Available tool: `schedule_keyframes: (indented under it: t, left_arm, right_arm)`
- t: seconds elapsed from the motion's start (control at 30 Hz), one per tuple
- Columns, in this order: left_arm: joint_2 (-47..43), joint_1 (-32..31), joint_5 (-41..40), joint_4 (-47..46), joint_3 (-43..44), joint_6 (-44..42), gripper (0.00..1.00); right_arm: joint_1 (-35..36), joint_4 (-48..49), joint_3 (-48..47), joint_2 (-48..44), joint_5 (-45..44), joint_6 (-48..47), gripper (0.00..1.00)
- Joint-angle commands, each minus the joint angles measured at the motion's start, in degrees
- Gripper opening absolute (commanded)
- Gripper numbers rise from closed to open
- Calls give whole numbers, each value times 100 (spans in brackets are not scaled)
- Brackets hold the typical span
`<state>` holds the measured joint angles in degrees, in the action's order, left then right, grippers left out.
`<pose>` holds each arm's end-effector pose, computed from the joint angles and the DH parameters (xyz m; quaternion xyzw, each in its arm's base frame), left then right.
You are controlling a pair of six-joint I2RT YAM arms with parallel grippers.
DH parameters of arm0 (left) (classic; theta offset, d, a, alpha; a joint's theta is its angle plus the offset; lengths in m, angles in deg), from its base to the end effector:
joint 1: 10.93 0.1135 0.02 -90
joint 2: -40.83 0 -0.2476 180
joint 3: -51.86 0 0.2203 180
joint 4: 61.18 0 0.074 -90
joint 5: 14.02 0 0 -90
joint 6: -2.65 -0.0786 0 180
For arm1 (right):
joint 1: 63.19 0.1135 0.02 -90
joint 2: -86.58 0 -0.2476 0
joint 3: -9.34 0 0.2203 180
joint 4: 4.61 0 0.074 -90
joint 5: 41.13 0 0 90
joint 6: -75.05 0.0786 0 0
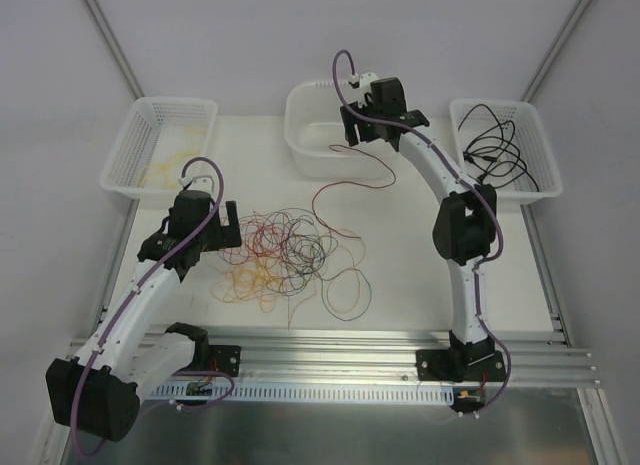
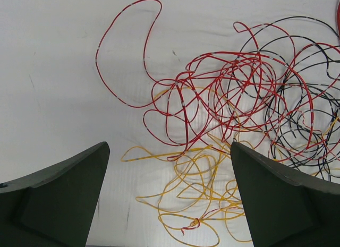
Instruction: Untangle the cables
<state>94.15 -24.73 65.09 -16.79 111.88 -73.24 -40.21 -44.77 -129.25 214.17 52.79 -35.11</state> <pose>0.2080 -0.0358 0.2453 -0.0442 0.8934 -0.0232 0.4464 0.4770 0.2081 0.2775 -0.3329 0.7951 0.0419 0.5052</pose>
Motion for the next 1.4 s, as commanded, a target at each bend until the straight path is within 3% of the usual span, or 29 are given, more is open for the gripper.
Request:
schedule_keyframes:
  t: [0.0,0.3,0.47,0.67,1.03,1.37]
  left_arm:
    - [-23,27,96,-63,0,-31,99]
    - [-58,27,123,-63,0,-22,99]
    - [-85,27,175,-63,0,-13,99]
    - [-85,27,202,-63,-8,-13,99]
    - [-50,27,184,-63,0,-13,99]
    - [-50,27,184,-63,-8,-13,99]
  right_arm:
    - [83,247,175,-1165,170,-14,77]
    - [426,-569,1464,-2466,319,-41,76]
    - [575,-772,2635,-2809,968,92,67]
    - [857,-632,3400,-2459,1084,-23,47]
    - [1155,-745,3147,-1132,1681,-462,36]
    - [1173,-877,2909,-639,1647,-576,31]
